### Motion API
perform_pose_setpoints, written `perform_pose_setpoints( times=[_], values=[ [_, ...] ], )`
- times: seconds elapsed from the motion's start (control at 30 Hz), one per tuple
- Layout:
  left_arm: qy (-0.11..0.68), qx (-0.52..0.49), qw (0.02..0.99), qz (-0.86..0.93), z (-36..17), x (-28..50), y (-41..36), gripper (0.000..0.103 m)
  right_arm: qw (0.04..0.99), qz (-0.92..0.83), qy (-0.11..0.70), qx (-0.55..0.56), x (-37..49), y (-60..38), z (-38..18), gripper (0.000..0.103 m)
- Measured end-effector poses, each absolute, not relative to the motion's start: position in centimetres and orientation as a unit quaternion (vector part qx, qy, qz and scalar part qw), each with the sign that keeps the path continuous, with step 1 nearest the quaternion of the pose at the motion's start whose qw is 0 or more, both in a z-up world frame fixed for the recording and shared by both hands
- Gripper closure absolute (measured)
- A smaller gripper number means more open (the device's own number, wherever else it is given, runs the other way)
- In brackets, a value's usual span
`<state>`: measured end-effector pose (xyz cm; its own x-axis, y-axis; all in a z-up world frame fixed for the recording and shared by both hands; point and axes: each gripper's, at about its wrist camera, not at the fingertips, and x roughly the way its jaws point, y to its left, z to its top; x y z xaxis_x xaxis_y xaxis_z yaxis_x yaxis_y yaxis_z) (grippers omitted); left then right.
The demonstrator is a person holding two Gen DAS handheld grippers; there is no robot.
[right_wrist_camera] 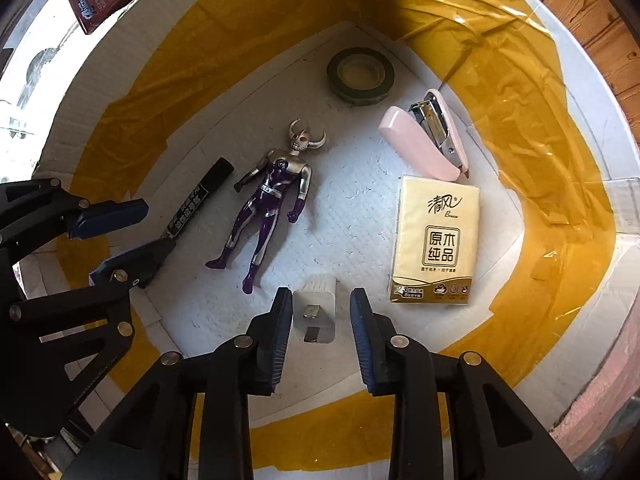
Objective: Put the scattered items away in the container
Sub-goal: 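Move both open tools back toward the glasses and clear tube beside the box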
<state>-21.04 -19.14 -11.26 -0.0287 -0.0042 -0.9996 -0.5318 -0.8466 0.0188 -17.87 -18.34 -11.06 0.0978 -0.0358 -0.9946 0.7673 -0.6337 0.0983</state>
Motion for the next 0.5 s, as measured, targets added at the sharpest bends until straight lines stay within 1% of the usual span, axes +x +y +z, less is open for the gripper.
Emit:
perform_pose_setpoints(
  times=[0.1, 0.17, 0.23, 0.43, 0.5],
  values=[
    [0.199, -0.659, 0.187, 0.701, -9.8, -20.3, -19.6, 0.074, 0.328, -0.620, 0.269, 0.660, -17.6, -17.8, -10.1, 0.071],
    [0.199, -0.649, 0.180, 0.712, -8.7, -19.7, -20.2, 0.071, 0.333, -0.627, 0.256, 0.656, -17.4, -17.3, -9.1, 0.071],
    [0.161, -0.650, 0.136, 0.730, -7.6, -19.0, -20.8, 0.069, 0.338, -0.642, 0.237, 0.646, -17.1, -16.5, -7.6, 0.071],
    [0.118, -0.616, 0.113, 0.770, -3.6, -16.4, -22.3, 0.069, 0.362, -0.677, 0.190, 0.613, -15.8, -13.5, -4.4, 0.071],
    [0.120, -0.588, 0.118, 0.791, -1.9, -15.4, -22.0, 0.069, 0.375, -0.692, 0.173, 0.593, -14.8, -12.5, -3.4, 0.071]
  ],
)
